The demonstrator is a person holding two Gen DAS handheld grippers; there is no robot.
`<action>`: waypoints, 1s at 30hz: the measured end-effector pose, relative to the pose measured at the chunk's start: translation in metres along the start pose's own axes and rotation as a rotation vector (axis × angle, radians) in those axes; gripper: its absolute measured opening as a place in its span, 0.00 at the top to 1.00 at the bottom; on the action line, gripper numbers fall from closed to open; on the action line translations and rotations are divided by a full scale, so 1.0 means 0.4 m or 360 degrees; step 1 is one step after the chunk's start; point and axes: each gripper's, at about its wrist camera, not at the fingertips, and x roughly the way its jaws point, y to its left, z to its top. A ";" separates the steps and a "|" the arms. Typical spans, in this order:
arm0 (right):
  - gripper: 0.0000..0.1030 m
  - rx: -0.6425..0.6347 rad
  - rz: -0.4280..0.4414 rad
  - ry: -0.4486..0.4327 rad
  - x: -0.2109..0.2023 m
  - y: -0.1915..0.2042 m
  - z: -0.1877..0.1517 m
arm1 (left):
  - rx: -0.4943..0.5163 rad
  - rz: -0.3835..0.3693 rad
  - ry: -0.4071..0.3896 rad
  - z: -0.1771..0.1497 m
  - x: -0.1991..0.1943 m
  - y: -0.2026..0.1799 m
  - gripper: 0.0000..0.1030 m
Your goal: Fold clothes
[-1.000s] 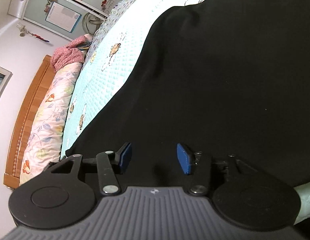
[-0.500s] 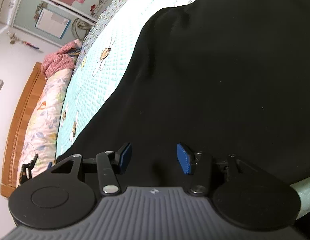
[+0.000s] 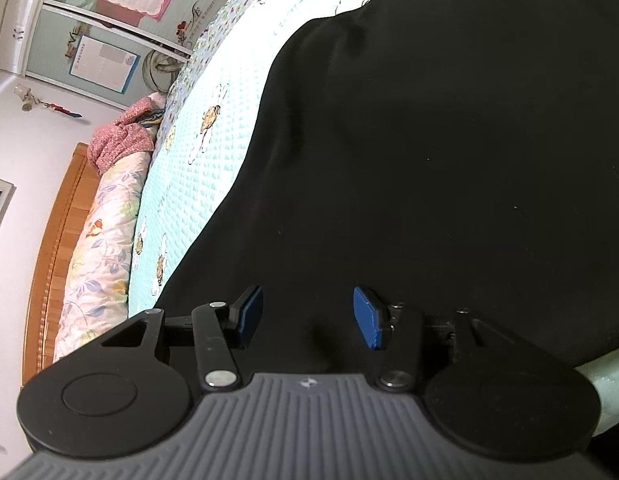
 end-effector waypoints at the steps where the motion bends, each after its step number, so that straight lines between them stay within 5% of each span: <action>1: 0.49 0.0006 0.0008 -0.0004 0.001 -0.002 0.000 | 0.0020 0.0028 -0.0004 -0.015 -0.003 0.009 0.36; 3: 0.49 0.0026 0.0026 -0.0012 0.004 -0.007 0.000 | 0.0041 0.0166 -0.0031 -0.029 0.005 0.038 0.37; 4: 0.49 0.0034 0.0036 -0.0016 0.006 -0.009 0.000 | 0.0011 0.0297 -0.0053 -0.028 0.010 0.065 0.53; 6: 0.49 0.0039 0.0050 -0.0017 0.008 -0.011 0.001 | -0.0077 0.0332 -0.0081 -0.021 0.012 0.098 0.69; 11: 0.47 0.0031 0.0110 -0.0022 -0.002 -0.009 0.002 | 0.0027 0.0396 -0.0193 -0.028 -0.006 0.019 0.53; 14: 0.45 -0.0003 0.0135 -0.0071 -0.022 0.007 -0.002 | 0.0041 0.0303 -0.0301 -0.036 -0.042 -0.029 0.49; 17: 0.44 -0.0206 0.0177 -0.0111 -0.041 0.068 -0.016 | 0.0120 0.0191 -0.0273 -0.054 -0.038 -0.076 0.39; 23: 0.44 -0.0306 0.0459 0.0208 0.060 0.145 -0.058 | 0.0154 0.0389 -0.0020 -0.083 0.078 -0.017 0.39; 25: 0.46 -0.0282 0.0351 0.0348 0.124 0.125 -0.082 | 0.0095 0.0502 0.0019 -0.083 0.109 0.032 0.58; 27: 0.61 -0.0302 0.0272 0.0340 0.152 0.102 -0.097 | 0.0061 0.0498 -0.0002 -0.075 0.108 0.028 0.57; 30: 0.61 -0.0271 0.0307 0.0333 0.152 0.094 -0.087 | 0.0069 0.0504 -0.0010 -0.073 0.100 -0.002 0.51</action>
